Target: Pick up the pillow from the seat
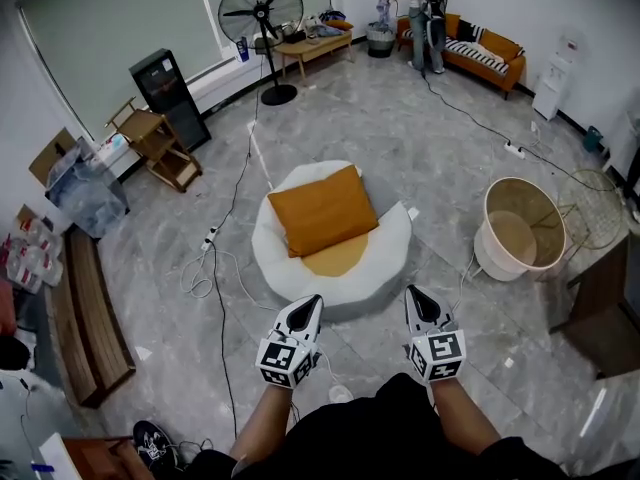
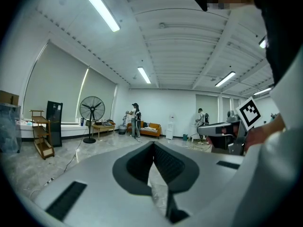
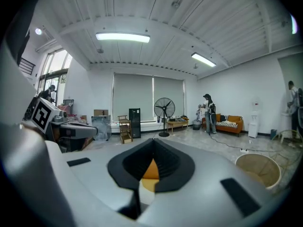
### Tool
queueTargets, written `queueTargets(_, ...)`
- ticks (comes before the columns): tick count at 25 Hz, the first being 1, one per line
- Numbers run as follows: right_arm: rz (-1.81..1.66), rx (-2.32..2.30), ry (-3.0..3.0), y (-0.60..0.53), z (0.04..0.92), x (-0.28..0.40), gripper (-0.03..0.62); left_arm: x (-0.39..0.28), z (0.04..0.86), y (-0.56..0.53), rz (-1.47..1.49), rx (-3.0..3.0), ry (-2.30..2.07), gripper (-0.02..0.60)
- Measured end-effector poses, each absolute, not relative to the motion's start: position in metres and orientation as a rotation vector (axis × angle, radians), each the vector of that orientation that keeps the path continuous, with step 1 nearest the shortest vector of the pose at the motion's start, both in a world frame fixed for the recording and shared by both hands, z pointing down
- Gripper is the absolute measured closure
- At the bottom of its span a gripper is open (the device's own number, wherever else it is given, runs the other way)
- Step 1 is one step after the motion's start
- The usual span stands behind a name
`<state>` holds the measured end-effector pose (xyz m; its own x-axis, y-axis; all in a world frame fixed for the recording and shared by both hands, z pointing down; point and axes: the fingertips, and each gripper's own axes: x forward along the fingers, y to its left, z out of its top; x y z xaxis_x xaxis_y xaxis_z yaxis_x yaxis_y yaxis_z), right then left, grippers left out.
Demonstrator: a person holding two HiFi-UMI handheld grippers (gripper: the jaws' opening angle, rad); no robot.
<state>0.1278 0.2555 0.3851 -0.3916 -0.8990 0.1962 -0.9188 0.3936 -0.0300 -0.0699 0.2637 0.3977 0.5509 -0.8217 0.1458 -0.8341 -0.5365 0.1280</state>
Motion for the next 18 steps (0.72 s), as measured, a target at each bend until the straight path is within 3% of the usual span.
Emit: queueTargets(18,0.059,1.554,-2.541,0.103,0.380,0.168,0.563,-0.025,0.409,0.130,0.106,2.549,-1.429,0.569)
